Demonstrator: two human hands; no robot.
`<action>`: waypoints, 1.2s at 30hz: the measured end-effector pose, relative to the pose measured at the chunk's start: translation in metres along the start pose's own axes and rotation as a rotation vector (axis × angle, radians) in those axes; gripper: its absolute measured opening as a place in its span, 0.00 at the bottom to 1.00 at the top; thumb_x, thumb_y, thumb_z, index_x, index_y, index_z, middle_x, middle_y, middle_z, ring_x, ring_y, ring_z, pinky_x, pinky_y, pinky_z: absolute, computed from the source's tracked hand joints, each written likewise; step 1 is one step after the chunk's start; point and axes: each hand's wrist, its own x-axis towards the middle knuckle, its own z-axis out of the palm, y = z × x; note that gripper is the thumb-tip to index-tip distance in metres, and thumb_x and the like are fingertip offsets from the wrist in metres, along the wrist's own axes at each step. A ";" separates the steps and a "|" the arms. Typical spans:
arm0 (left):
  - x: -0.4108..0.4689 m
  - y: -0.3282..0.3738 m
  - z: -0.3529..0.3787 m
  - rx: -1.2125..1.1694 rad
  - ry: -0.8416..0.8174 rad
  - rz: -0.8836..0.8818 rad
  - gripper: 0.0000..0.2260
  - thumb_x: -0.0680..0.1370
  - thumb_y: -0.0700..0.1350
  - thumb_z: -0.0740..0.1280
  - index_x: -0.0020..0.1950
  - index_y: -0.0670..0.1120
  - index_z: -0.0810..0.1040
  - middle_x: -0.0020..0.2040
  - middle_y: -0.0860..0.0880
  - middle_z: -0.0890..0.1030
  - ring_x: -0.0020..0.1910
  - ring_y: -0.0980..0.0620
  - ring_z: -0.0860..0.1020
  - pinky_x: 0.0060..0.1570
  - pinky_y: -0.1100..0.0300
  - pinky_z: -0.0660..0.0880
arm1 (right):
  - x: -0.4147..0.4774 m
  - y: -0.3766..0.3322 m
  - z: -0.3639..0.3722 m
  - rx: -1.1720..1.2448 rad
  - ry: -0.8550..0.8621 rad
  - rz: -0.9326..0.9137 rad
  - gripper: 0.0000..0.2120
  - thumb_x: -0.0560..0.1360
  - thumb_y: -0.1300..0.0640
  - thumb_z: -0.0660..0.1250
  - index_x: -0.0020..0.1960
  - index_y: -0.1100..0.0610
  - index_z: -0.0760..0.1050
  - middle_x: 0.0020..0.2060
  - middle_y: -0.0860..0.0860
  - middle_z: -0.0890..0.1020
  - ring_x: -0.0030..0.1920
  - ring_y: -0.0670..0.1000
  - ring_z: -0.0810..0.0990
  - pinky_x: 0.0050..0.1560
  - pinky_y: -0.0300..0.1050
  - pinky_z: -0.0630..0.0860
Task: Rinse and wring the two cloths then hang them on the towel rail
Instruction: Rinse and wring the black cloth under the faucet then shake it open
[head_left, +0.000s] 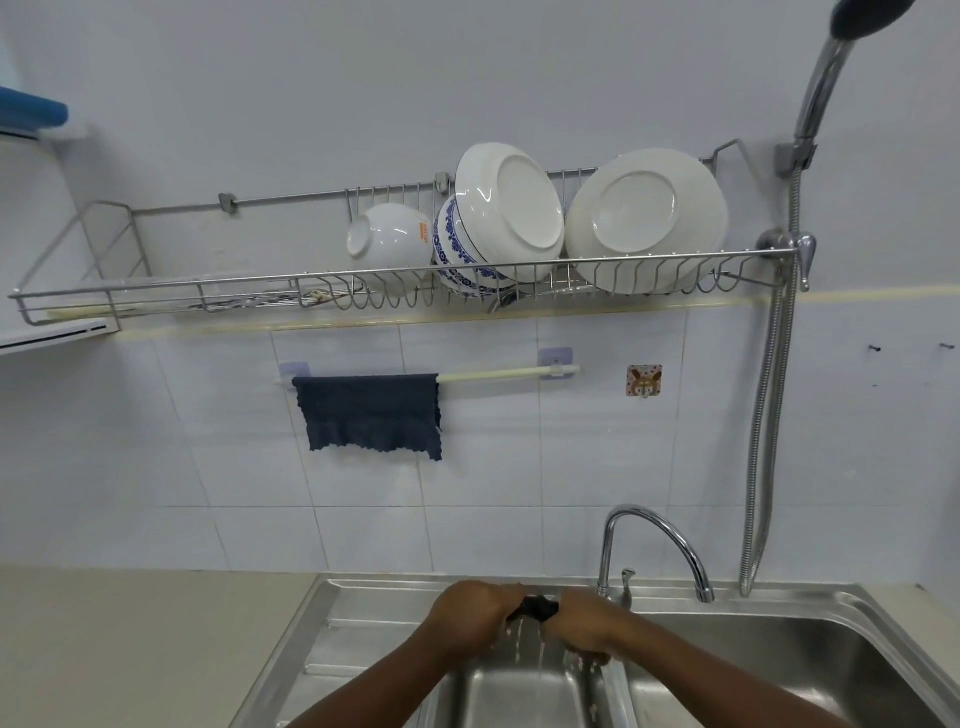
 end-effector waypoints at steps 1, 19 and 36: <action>0.001 0.001 -0.002 -0.031 -0.026 -0.014 0.09 0.79 0.44 0.60 0.59 0.47 0.71 0.50 0.41 0.82 0.46 0.40 0.80 0.38 0.56 0.65 | -0.001 0.002 -0.001 0.017 -0.013 -0.006 0.05 0.67 0.55 0.65 0.40 0.57 0.74 0.25 0.49 0.75 0.18 0.45 0.70 0.21 0.37 0.66; -0.008 0.006 -0.003 -1.146 -0.110 -0.440 0.07 0.78 0.52 0.64 0.42 0.51 0.77 0.40 0.51 0.78 0.41 0.54 0.74 0.45 0.59 0.69 | -0.005 0.035 -0.021 0.217 0.522 -0.286 0.13 0.78 0.55 0.62 0.35 0.46 0.74 0.35 0.44 0.80 0.39 0.40 0.77 0.40 0.29 0.68; 0.001 0.000 -0.034 -1.498 -0.075 -0.556 0.07 0.80 0.44 0.62 0.53 0.48 0.79 0.50 0.48 0.81 0.46 0.52 0.78 0.40 0.63 0.73 | -0.008 0.001 -0.064 0.461 0.495 -0.332 0.06 0.73 0.55 0.70 0.40 0.57 0.80 0.38 0.52 0.84 0.41 0.50 0.80 0.42 0.40 0.73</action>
